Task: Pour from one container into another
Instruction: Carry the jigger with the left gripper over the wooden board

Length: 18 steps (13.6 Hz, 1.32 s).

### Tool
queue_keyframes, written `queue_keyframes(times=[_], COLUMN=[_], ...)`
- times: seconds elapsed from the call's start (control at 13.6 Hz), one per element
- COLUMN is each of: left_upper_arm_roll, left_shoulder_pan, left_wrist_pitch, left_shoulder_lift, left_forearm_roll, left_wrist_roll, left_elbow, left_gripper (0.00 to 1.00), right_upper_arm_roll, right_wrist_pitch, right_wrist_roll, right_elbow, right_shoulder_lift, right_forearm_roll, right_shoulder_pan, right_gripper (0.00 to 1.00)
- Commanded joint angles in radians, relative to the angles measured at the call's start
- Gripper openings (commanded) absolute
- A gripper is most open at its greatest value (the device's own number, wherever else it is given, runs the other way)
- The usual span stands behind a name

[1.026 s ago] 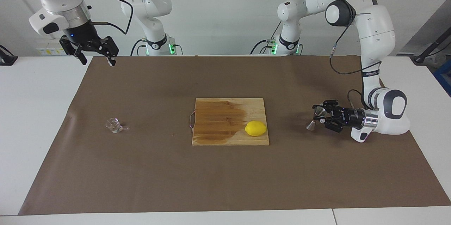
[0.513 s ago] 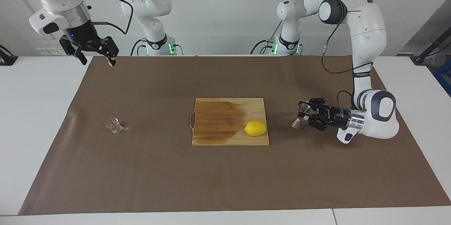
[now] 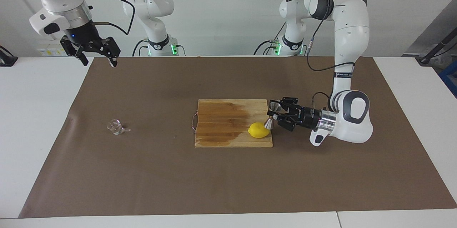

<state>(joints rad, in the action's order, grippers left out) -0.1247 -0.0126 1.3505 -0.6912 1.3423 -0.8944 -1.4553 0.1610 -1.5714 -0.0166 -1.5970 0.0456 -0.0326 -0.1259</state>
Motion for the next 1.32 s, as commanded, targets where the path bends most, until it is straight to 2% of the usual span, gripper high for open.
queue_keyframes(times=[0.0,0.44,1.25], left_upper_arm_roll=[0.023,0.023,0.023], left_shoulder_pan=[0.057,0.148,0.27], left_wrist_pitch=[0.071,0.212,0.334], left_shoulder_lift=[0.085,0.122,0.116], left_forearm_roll=[0.04,0.092,0.15], left_wrist_roll=[-0.02,-0.032,-0.002], left_elbow=[-0.089,-0.143,-0.189], left_gripper=[0.31,0.31,0.3], right_upper_arm_roll=[-0.009,-0.008,-0.009], right_wrist_pitch=[0.01,0.01,0.01], right_wrist_roll=[0.009,0.009,0.009], right_elbow=[-0.012,-0.012,-0.012], right_shoulder_lift=[0.019,0.019,0.019], right_forearm_roll=[-0.01,-0.01,-0.01], right_shoulder_pan=[0.005,0.005,0.005], right_gripper=[1.0,1.0,1.0])
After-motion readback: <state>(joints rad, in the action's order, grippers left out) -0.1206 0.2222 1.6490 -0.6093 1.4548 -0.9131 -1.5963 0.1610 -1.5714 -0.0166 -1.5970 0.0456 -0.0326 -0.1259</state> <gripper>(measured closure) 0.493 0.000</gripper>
